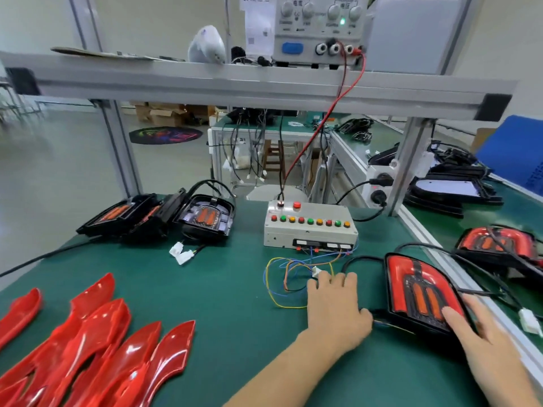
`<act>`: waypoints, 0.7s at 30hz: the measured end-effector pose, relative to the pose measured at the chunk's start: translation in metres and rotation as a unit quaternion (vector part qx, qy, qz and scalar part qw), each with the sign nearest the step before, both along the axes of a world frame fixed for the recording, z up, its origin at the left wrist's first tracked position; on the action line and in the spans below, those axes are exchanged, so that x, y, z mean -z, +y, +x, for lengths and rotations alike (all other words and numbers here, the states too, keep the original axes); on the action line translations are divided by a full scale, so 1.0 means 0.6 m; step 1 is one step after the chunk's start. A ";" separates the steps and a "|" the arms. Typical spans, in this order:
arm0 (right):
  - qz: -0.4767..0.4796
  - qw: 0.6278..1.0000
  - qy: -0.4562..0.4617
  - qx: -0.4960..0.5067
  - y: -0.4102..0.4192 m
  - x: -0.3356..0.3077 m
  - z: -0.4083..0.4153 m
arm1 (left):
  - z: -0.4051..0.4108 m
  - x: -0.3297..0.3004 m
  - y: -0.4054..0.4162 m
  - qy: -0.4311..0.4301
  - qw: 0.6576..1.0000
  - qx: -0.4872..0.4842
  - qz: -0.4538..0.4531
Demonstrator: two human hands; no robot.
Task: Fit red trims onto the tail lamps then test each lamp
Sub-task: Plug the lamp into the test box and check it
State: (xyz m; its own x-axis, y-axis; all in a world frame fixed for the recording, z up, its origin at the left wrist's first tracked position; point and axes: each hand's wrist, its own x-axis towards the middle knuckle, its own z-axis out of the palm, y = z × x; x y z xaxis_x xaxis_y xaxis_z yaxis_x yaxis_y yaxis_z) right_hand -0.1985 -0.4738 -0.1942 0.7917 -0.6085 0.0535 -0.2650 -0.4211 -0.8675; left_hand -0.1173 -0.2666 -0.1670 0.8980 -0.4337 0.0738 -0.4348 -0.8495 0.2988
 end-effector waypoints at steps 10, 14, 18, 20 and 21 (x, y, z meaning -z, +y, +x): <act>-0.010 1.000 -0.015 0.001 0.011 -0.006 0.001 | 0.020 -0.001 -0.024 0.144 0.982 -0.057 -0.105; -0.005 1.000 -0.008 0.012 0.017 -0.012 -0.003 | 0.023 -0.007 -0.035 0.154 0.985 -0.046 -0.068; 0.010 1.000 -0.009 0.019 0.020 -0.016 -0.003 | 0.036 -0.013 -0.031 0.253 0.942 -0.051 -0.214; 0.010 1.000 -0.009 0.024 0.020 -0.016 -0.002 | 0.041 -0.015 -0.030 0.290 0.910 -0.061 -0.289; 0.007 1.000 -0.009 0.027 0.020 -0.016 -0.002 | 0.043 -0.018 -0.031 0.305 0.901 -0.069 -0.300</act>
